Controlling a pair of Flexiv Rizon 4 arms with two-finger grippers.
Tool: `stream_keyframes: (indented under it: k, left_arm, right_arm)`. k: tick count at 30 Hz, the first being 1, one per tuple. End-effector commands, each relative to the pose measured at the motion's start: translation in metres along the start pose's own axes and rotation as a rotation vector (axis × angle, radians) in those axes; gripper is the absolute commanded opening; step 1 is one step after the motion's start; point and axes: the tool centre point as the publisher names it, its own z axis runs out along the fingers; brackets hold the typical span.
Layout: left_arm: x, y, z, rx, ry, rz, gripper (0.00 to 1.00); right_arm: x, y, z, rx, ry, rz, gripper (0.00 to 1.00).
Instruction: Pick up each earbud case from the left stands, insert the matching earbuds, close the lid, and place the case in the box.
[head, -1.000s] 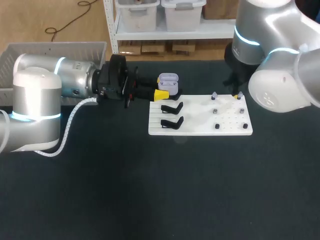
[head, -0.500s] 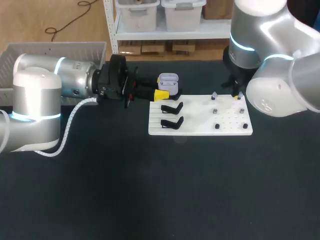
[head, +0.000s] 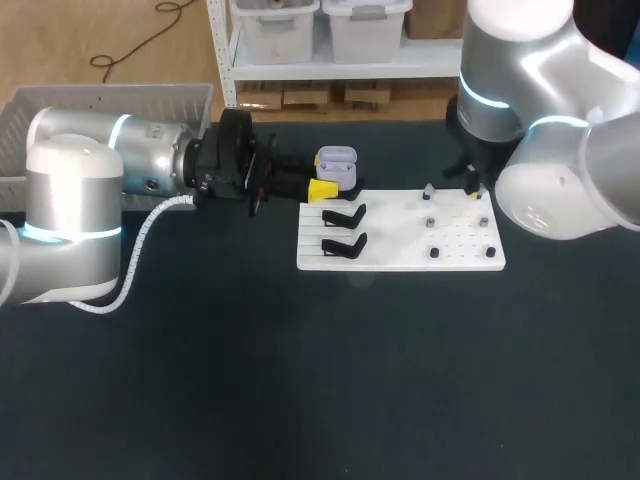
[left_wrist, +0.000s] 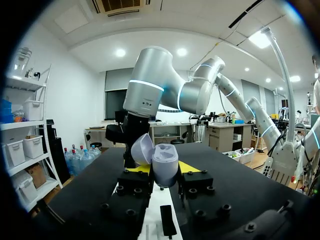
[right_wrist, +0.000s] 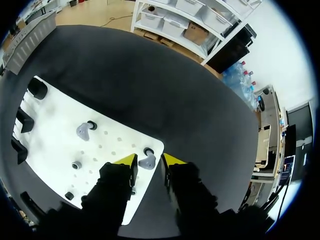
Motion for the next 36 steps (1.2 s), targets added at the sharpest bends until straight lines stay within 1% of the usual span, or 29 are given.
stream_keyframes:
  k: [1, 3, 6, 7, 9, 12, 17, 21, 25, 27, 29, 31, 36]
  left_arm:
    - [0.0, 0.001, 0.0, 0.003, 0.001, -0.001, 0.0]
    - [0.0, 0.001, 0.0, 0.003, 0.001, -0.001, 0.0]
    - [0.0, 0.001, 0.0, 0.003, 0.001, -0.001, 0.0]
    - [0.0, 0.001, 0.0, 0.003, 0.001, -0.001, 0.0]
    - [0.0, 0.001, 0.0, 0.003, 0.001, -0.001, 0.0]
    - [0.0, 0.001, 0.0, 0.003, 0.001, -0.001, 0.0]
    - [0.0, 0.001, 0.0, 0.003, 0.001, -0.001, 0.0]
    - [0.0, 0.001, 0.0, 0.003, 0.001, -0.001, 0.0]
    - [0.0, 0.001, 0.0, 0.003, 0.001, -0.001, 0.0]
    - [0.0, 0.001, 0.0, 0.003, 0.001, -0.001, 0.0]
    - [0.0, 0.001, 0.0, 0.003, 0.001, -0.001, 0.0]
    - [0.0, 0.001, 0.0, 0.003, 0.001, -0.001, 0.0]
    - [0.0, 0.001, 0.0, 0.003, 0.001, -0.001, 0.0]
  right_arm:
    - [0.002, 0.0, 0.001, 0.004, -0.007, 0.001, 0.25]
    - [0.002, 0.0, 0.001, 0.004, -0.005, 0.0, 0.22]
    - [0.002, 0.0, 0.002, 0.002, -0.002, 0.0, 0.1]
    - [0.002, 0.0, 0.002, 0.002, -0.001, -0.001, 0.07]
    - [0.002, 0.001, 0.002, 0.0, 0.002, -0.001, 0.06]
    - [0.002, 0.001, 0.002, -0.002, 0.004, -0.001, 0.0]
    - [0.002, 0.0, -0.002, -0.006, -0.003, 0.005, 0.0]
    - [0.001, -0.001, -0.012, -0.01, -0.014, 0.014, 0.0]
    - [0.0, -0.001, -0.035, -0.026, -0.02, 0.025, 0.0]
    - [0.001, 0.0, -0.048, -0.038, -0.001, 0.026, 0.0]
    - [0.001, 0.002, -0.066, -0.067, 0.001, 0.035, 0.0]
    - [0.001, 0.007, -0.084, -0.077, 0.012, 0.029, 0.0]
    - [-0.003, 0.018, -0.131, -0.105, 0.072, 0.009, 0.0]
